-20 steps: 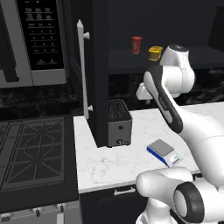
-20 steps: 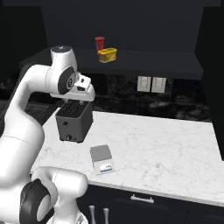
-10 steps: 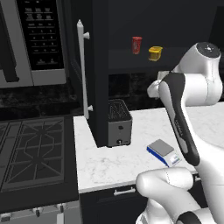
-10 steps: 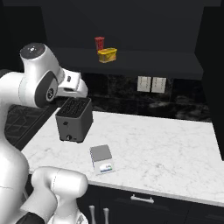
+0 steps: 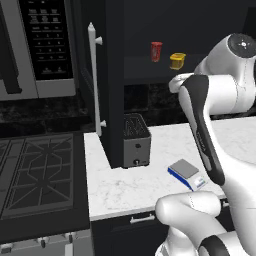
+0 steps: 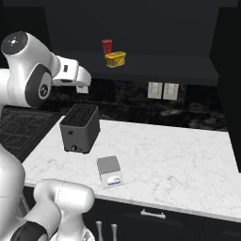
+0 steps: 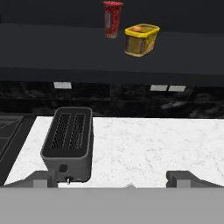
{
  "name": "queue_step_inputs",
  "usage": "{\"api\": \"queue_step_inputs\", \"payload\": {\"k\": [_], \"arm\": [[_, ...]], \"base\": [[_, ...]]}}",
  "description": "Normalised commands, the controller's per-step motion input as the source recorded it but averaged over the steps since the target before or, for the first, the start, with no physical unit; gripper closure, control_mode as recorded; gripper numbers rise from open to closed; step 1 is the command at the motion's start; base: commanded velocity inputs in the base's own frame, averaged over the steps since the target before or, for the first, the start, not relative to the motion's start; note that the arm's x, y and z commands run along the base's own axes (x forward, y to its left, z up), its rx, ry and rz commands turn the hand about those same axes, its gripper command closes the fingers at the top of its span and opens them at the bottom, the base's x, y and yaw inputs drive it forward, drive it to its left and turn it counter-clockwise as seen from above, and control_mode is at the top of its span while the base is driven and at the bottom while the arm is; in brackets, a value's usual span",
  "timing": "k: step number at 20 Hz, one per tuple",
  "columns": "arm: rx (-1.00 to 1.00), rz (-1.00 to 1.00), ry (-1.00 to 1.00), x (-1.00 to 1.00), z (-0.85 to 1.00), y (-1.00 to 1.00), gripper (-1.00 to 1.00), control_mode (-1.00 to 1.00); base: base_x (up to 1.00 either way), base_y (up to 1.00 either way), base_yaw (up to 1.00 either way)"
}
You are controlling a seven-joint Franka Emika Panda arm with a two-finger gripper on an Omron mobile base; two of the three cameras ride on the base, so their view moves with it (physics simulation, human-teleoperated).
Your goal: Pick the canned food and place it on the digital scale for weighing, and close the cabinet.
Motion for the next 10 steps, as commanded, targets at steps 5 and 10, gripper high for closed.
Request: {"api": "queue_step_inputs", "payload": {"k": [5,10], "arm": [[0.0,-0.05,-0.12,0.58,0.16,-0.15,-1.0,-1.0],[0.0,-0.1,-0.11,0.66,0.04,-0.1,-1.0,-1.0]], "base": [[0.0,0.0,0.0],[0.0,0.0,0.0]]}}
